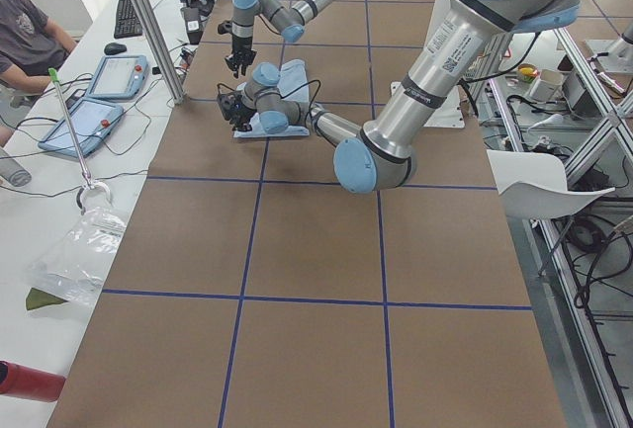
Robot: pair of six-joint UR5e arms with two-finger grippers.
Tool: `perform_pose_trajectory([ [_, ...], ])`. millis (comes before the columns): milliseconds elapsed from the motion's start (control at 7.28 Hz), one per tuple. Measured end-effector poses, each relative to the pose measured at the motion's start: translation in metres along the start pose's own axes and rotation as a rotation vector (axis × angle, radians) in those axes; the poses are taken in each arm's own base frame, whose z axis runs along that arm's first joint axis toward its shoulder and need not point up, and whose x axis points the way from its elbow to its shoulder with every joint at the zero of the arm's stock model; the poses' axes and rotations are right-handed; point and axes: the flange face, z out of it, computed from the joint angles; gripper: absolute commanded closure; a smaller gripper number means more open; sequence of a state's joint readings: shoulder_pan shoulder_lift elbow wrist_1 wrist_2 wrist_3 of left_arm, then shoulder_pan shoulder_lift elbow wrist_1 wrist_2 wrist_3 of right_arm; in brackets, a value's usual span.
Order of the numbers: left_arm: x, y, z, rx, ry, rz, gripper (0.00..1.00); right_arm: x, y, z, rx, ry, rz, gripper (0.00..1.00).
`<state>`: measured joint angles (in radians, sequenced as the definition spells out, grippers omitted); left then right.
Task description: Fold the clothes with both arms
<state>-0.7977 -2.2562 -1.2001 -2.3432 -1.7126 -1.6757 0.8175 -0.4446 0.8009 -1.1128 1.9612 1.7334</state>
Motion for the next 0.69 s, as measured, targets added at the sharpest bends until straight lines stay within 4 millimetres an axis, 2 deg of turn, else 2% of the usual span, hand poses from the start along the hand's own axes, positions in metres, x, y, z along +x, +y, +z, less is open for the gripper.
perform_pose_trajectory([
  [275,0.001,-0.005,-0.006,-0.005,0.007,0.016,0.00,0.006,-0.019,-0.004,-0.005,0.002,-0.036,0.00],
  [412,-0.001,-0.006,-0.018,-0.027,0.018,0.047,0.00,0.021,-0.032,-0.007,-0.009,-0.002,-0.058,0.00],
  [550,-0.014,-0.006,-0.039,-0.066,0.032,0.105,0.00,0.053,-0.053,-0.014,-0.019,-0.006,-0.091,0.00],
  [687,-0.030,-0.006,-0.068,-0.096,0.041,0.196,0.00,0.090,-0.075,-0.026,-0.027,0.007,-0.128,0.00],
])
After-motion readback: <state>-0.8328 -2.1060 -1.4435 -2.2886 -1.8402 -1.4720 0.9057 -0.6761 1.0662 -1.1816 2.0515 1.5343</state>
